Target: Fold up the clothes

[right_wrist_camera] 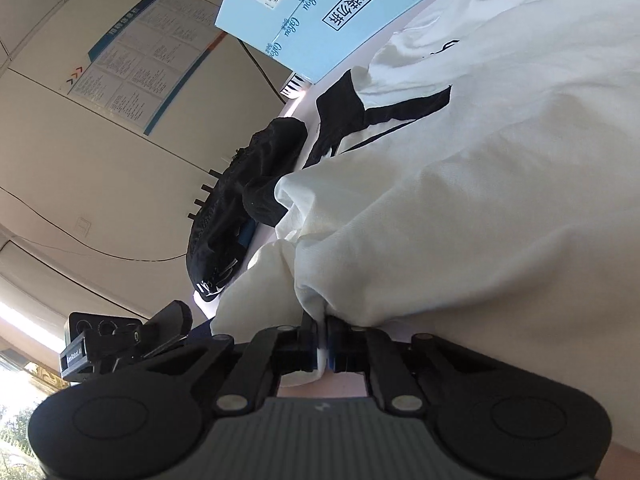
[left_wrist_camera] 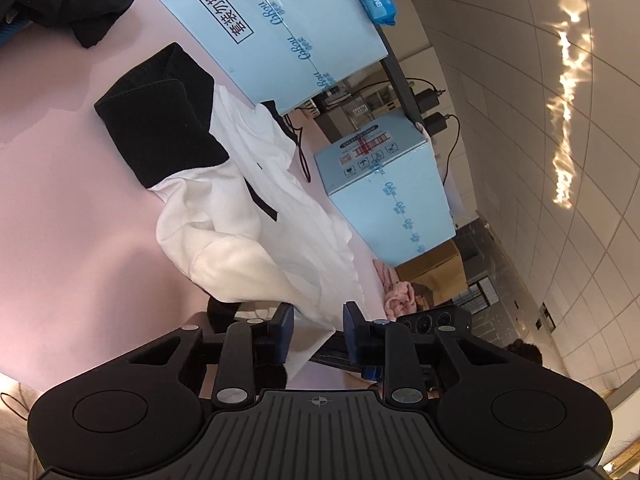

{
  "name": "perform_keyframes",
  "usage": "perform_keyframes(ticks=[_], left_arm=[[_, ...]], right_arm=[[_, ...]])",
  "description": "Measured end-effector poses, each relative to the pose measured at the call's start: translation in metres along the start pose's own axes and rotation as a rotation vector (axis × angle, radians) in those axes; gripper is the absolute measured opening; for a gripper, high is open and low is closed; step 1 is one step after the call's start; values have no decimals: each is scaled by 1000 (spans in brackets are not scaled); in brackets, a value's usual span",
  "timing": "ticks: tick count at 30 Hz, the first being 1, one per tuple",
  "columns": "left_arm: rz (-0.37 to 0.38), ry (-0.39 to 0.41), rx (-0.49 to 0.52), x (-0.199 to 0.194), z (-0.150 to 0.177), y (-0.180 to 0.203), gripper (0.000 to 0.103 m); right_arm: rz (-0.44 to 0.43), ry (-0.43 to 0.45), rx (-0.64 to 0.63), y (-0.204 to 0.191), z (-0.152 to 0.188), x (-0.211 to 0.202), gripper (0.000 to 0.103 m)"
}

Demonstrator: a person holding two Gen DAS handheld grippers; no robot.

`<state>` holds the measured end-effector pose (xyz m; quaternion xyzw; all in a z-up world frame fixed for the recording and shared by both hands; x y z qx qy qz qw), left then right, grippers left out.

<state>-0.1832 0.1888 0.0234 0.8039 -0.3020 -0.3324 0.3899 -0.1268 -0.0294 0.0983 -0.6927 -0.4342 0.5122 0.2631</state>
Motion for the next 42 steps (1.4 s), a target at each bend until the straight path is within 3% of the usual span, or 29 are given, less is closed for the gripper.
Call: perform_keyframes(ticks=[5, 8, 10, 12, 13, 14, 15, 16, 17, 18, 19, 21, 22, 23, 25, 29, 32, 34, 35, 38, 42], left_arm=[[58, -16, -46, -7, -5, 18, 17], [160, 57, -159, -12, -24, 13, 18], [241, 112, -249, -13, -38, 3, 24], [249, 172, -359, -6, -61, -20, 30], [216, 190, -379, -3, -69, -29, 30], [130, 226, -404, -2, -77, -43, 30], [105, 227, -406, -1, -78, -49, 30], [96, 221, -401, 0, -78, -52, 30], [87, 214, -397, 1, -78, -56, 30], [95, 175, -376, 4, -75, -55, 31], [107, 128, -352, 7, -71, -54, 38], [140, 25, -263, 15, -59, -45, 50], [155, -10, -229, 18, -54, -41, 51], [174, -40, -189, 22, -49, -36, 51], [179, -60, -136, 21, -43, -30, 56], [145, -108, -48, 13, -29, -25, 60], [41, -178, -7, 3, -9, -28, 64], [-40, -210, -32, -1, 5, -32, 69], [-45, -211, -50, -2, 12, -33, 69], [-5, -205, -93, -1, 30, -33, 71], [-14, -223, -107, 24, 36, -33, 72]], right_arm=[[-35, -138, 118, -1, -6, -16, 9], [-75, -217, 160, -7, -17, -16, 15], [-144, -207, 205, -9, -29, -15, 19], [-210, -125, 274, -3, -51, -19, 23], [-221, -52, 321, 6, -64, -23, 25], [-213, 11, 349, 13, -74, -27, 29], [-190, 95, 361, 22, -82, -34, 31], [-164, 183, 370, 32, -89, -42, 42], [-181, 247, 399, 41, -92, -50, 63], [-211, 278, 447, 51, -92, -55, 76], [-238, 289, 507, 62, -91, -58, 95], [-290, 304, 631, 83, -89, -63, 94], [-316, 297, 637, 87, -91, -66, 94], [-321, 294, 613, 88, -92, -69, 95], [-286, 278, 442, 72, -90, -78, 95], [-345, 99, 172, 32, -68, -84, 95], [-376, -37, 126, 19, -42, -79, 95], [-340, -116, 128, 21, -24, -74, 94], [-319, -142, 116, 22, -17, -70, 92], [-238, -68, -9, 18, -11, -70, 88], [-253, -38, -167, -1, -17, -59, 88]])
Point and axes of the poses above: each gripper's, at about its wrist camera, not at the fingertips, and x roughly the way its jaws point, y to its right, z to its underside, the point moved 4 cm from there along x, roughly the way its jaws point, and after that the axes turned 1 degree about -y, right-handed, at the moved point
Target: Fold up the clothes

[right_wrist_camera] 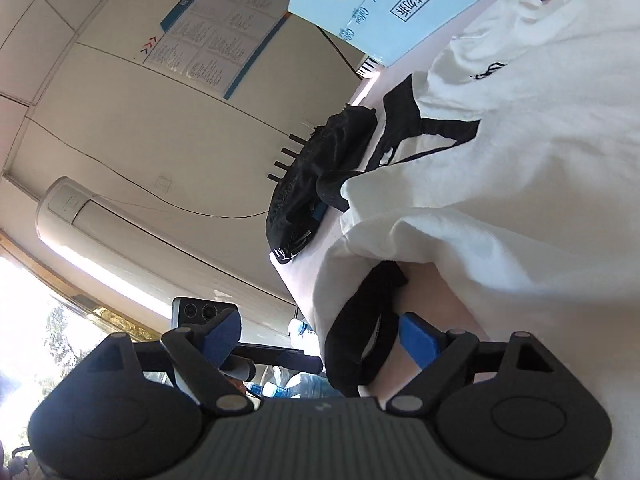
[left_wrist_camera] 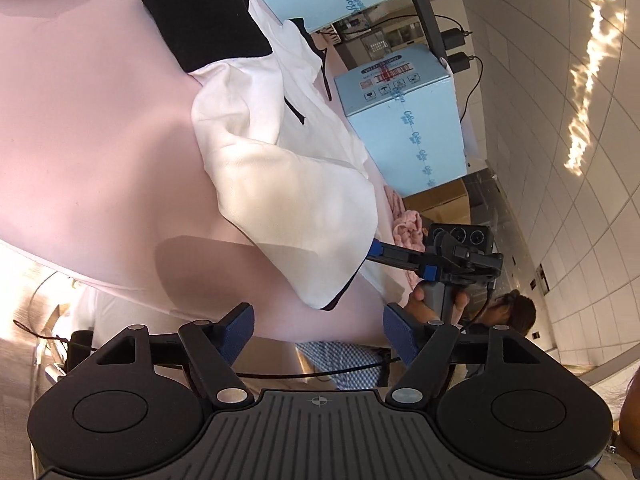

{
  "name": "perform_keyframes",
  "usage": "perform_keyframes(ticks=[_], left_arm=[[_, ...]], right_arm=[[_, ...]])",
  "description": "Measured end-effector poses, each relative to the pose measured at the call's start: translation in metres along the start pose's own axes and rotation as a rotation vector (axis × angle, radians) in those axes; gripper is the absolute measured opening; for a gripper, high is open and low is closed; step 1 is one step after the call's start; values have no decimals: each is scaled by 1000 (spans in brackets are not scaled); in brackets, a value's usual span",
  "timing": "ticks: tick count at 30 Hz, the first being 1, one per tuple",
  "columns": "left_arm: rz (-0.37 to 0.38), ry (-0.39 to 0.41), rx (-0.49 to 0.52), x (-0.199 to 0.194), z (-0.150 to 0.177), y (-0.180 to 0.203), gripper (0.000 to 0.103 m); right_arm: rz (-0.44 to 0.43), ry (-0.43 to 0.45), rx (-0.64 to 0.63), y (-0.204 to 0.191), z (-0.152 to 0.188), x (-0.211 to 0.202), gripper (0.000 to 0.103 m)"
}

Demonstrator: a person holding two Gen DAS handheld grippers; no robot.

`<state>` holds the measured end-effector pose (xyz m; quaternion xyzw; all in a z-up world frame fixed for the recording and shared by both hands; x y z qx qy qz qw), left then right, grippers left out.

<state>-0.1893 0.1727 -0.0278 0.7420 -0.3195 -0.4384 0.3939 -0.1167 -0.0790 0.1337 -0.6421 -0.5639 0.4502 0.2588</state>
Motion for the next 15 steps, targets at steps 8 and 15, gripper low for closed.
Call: perform_keyframes(ticks=[8, 15], left_arm=[[26, -43, 58, 14, 7, 7, 73], [100, 49, 67, 13, -33, 13, 74]], right_arm=[[-5, -59, 76, -9, -1, 32, 6], [-235, 188, 455, 18, -54, 15, 14]])
Point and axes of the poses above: each gripper's, at about its wrist camera, not at the fingertips, and x roughly the way its jaws point, y to its right, z to its underside, the point moved 4 cm from there along x, roughly the way its jaws point, and after that the axes turned 1 degree about -y, right-handed, at the moved point
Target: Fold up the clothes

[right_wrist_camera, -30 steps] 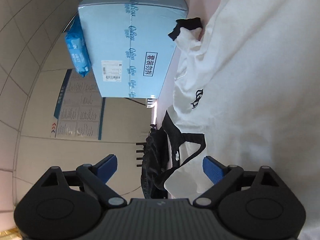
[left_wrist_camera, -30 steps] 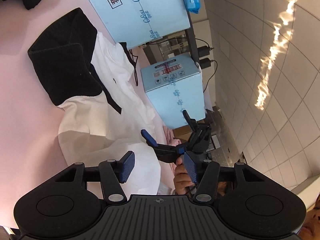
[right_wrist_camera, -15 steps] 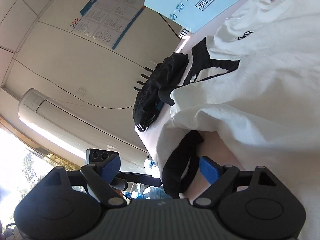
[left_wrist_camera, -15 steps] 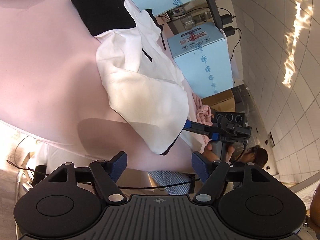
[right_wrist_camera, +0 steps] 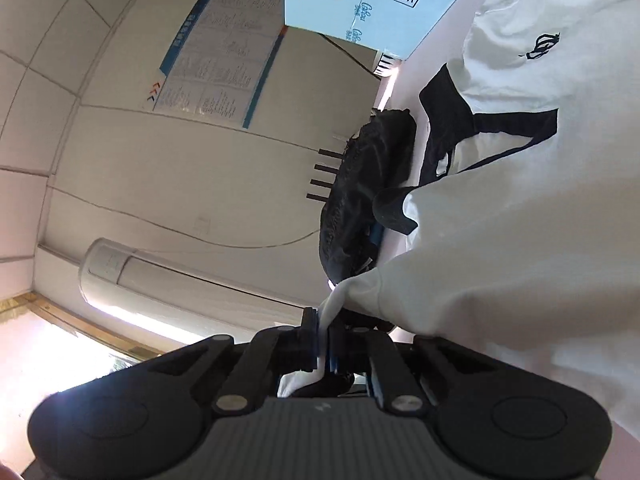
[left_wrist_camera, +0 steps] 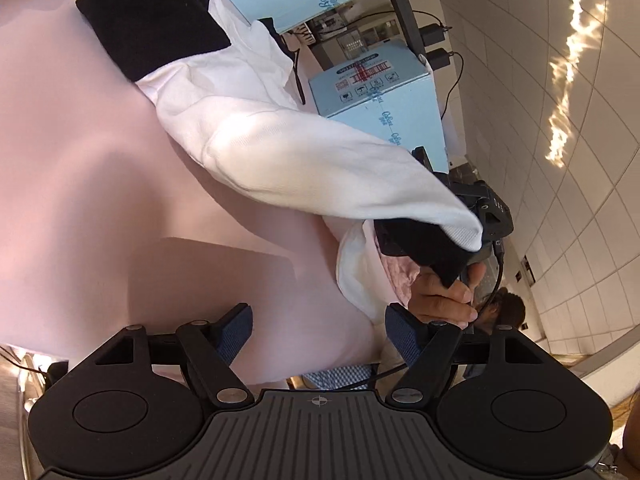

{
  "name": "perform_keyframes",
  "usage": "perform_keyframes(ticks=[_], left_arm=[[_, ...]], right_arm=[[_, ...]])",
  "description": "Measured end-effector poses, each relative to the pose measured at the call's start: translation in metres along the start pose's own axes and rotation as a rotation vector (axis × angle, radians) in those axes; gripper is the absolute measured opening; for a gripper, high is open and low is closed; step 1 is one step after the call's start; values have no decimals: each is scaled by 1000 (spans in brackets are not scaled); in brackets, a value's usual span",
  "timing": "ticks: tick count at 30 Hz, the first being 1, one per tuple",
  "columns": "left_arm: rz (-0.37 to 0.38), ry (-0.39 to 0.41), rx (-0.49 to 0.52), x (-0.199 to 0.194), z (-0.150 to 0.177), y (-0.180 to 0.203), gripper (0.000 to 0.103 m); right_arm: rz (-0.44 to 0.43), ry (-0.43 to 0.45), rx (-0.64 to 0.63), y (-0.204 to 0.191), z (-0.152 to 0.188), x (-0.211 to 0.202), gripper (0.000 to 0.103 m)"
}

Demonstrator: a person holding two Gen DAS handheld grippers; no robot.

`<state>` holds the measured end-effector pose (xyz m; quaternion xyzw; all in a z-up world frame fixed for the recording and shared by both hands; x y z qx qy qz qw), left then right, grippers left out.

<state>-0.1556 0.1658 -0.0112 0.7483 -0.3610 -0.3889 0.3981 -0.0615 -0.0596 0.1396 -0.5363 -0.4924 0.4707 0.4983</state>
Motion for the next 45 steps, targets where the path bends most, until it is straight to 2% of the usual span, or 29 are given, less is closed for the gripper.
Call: perform_keyframes(ticks=[1, 3, 4, 5, 6, 9, 11, 13, 14, 16, 18, 21, 22, 25, 27, 30, 32, 36, 38, 39, 40, 42, 43, 45], left_arm=[[8, 7, 13, 1, -5, 2, 75], [9, 2, 26, 5, -12, 5, 76], [8, -3, 28, 8, -16, 5, 76], [8, -9, 31, 11, -19, 5, 76], [-2, 3, 30, 11, -22, 5, 76], [-40, 68, 37, 6, -34, 3, 76], [-67, 143, 58, -3, -43, 3, 76], [-110, 261, 121, -19, -58, 9, 76], [-159, 322, 171, -24, -64, 14, 76], [-284, 416, 277, -33, -70, 23, 76], [-380, 421, 411, -31, -75, 32, 76], [-454, 268, 621, -10, -71, 39, 76], [-476, 212, 691, -2, -69, 42, 76], [-580, 112, 783, 19, -69, 37, 76], [-583, 83, 760, 23, -73, 30, 76], [-578, 50, 709, 25, -82, 14, 76], [-590, 33, 700, 27, -83, 8, 76], [-570, 29, 682, 27, -82, 0, 75], [-581, 52, 635, 21, -87, -4, 56], [-595, 65, 614, 18, -89, -6, 39], [-591, 71, 582, 14, -92, -9, 28], [-565, 76, 511, 4, -95, -14, 18], [-556, 74, 490, 1, -96, -16, 9], [-551, 81, 463, -1, -95, -17, 9]], right_arm=[[-25, 71, 89, 8, -15, -2, 19], [-3, 223, 244, 32, -43, -14, 47], [41, 295, 285, 43, -53, -21, 72], [88, 362, 318, 53, -62, -27, 81], [83, 389, 325, 57, -66, -31, 79], [36, 425, 302, 60, -72, -44, 85], [55, 405, 186, 45, -69, -49, 87], [105, 342, -4, 21, -60, -53, 87], [122, 311, -87, 11, -56, -55, 87], [218, 205, -360, -17, -40, -48, 87], [344, 131, -583, -34, -24, -35, 87], [588, 50, -982, -48, 3, -10, 87], [631, 17, -1053, -49, 8, -2, 86], [721, -88, -1213, -43, 22, 22, 81], [771, -152, -1311, -38, 31, 38, 80], [857, -190, -1445, -27, 38, 60, 77], [893, -218, -1453, -17, 36, 74, 68], [928, -257, -1301, -1, 14, 87, 29], [854, -217, -1145, -2, -2, 77, 23], [815, -196, -1065, -3, -11, 71, 15], [774, -166, -994, -5, -19, 63, 9], [757, -90, -920, -9, -32, 49, 9], [765, -55, -897, -10, -38, 42, 8], [790, 2, -860, -8, -47, 34, 8]])
Point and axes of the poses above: each gripper's, at about its wrist camera, not at the fingertips, and x roughly the way its jaws point, y to its right, z to its underside, the point moved 4 cm from there along x, roughly the way its jaws point, and after that the axes turned 1 degree about -y, right-handed, at the moved point
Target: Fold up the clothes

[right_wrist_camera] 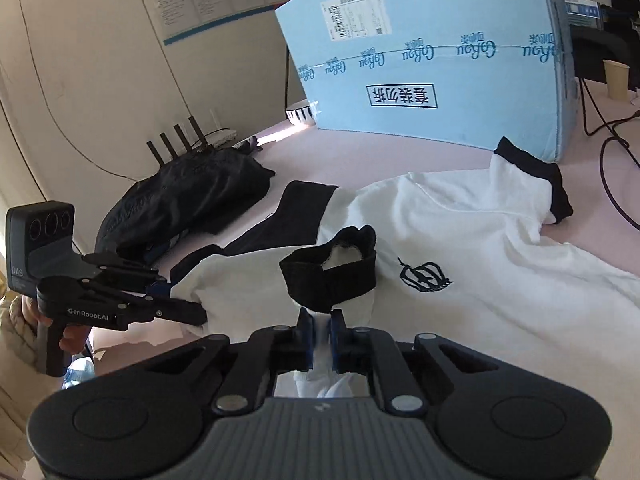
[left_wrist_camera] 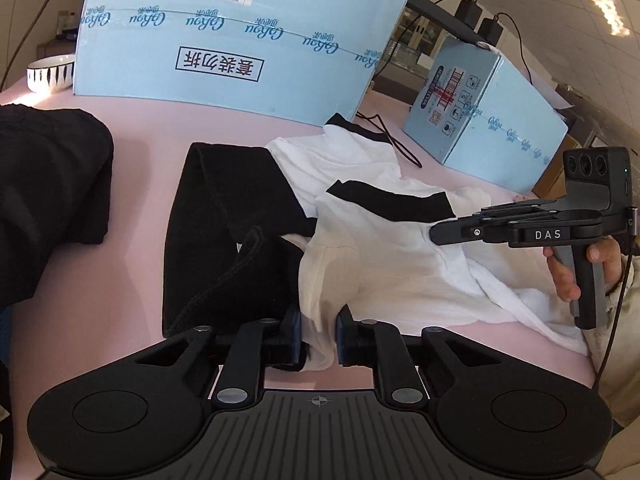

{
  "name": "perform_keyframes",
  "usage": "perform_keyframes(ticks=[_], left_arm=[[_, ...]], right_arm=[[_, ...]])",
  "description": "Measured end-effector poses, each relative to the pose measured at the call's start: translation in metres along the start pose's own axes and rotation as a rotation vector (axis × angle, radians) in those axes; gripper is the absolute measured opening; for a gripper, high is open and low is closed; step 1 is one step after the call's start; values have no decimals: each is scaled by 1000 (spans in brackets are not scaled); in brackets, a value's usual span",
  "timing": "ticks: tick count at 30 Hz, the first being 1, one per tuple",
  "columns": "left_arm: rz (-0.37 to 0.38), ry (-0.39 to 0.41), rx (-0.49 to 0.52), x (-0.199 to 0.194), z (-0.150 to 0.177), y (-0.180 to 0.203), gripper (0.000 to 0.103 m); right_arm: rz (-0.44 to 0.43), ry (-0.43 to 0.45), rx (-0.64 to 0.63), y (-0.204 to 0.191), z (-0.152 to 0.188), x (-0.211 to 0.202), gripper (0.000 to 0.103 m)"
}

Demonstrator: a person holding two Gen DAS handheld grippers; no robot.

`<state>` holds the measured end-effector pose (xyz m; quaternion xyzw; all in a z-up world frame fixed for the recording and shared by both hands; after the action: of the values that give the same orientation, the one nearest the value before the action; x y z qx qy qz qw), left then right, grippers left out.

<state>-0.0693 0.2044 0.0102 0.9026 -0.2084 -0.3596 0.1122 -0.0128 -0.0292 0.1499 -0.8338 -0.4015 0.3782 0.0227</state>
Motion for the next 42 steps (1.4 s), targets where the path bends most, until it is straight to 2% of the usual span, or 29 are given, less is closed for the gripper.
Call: perform_keyframes(ticks=[4, 5, 6, 8, 10, 11, 12, 14, 17, 18, 19, 22, 24, 26, 28, 29, 30, 31, 34, 38, 40, 42], left_arm=[[36, -14, -43, -7, 4, 0, 7], [41, -14, -52, -10, 5, -1, 7], [37, -23, -55, -11, 5, -2, 7], [27, -45, -58, -12, 5, -3, 11], [17, -67, -62, -13, 6, -4, 13], [12, -78, -63, -13, 6, -5, 13], [1, -84, -57, -15, 4, -3, 13], [-19, -74, -26, -21, -1, 3, 16], [-39, -44, 56, -26, -8, 16, 33], [-42, -43, 74, -23, -10, 19, 40], [-45, -43, 93, -19, -12, 23, 42], [-33, -59, 118, -6, -16, 29, 43], [-42, -65, 120, 5, -19, 29, 43], [-36, -67, 106, 12, -21, 27, 43], [-27, -53, 89, 15, -23, 24, 37], [-21, -41, 83, 13, -23, 23, 30], [-7, -30, 72, 8, -22, 22, 16], [9, -20, 60, 3, -22, 21, 15], [64, 8, 28, -17, -17, 19, 13], [135, 17, -4, -44, 0, 15, 11], [158, 13, -11, -51, 12, 8, 11], [148, -8, -75, -53, 30, -9, 11]], right_arm=[[22, -9, 220, 31, -1, 3, 9], [24, -16, 283, 39, 0, 5, 12], [54, -50, 324, 45, 3, 9, 14], [53, -44, 339, 48, 7, 9, 20], [97, -14, 316, 44, 4, -1, 54], [128, 24, 278, 39, 4, -10, 63], [154, 65, 225, 33, 3, -20, 63], [179, 94, 96, 18, 6, -37, 64], [121, 61, -81, -6, 25, -54, 64], [101, 46, -142, -15, 33, -60, 64], [120, 36, -197, -22, 42, -61, 64], [225, 22, -357, -41, 69, -57, 59], [263, 0, -430, -48, 84, -51, 49], [270, -40, -423, -52, 92, -45, 25], [273, -14, -397, -47, 93, -46, 16], [255, -7, -363, -43, 92, -48, 12], [208, 7, -293, -36, 88, -55, 10], [155, 22, -218, -28, 84, -63, 9], [-10, 60, -96, -13, 85, -85, 9], [-200, 70, -77, -6, 98, -109, 7], [-210, 50, -72, -2, 105, -113, 7], [-186, 20, -59, 2, 112, -112, 7]])
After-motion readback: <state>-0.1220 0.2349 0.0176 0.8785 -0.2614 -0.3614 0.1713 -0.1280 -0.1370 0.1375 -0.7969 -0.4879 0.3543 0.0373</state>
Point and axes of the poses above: each gripper's, at about its wrist camera, not at the fingertips, and x roughly the way its jaws point, y to its right, z to its underside, the point moved 4 cm from there along x, roughly the way its jaws point, and after that the axes turned 1 degree about -y, right-handed, at the moved point
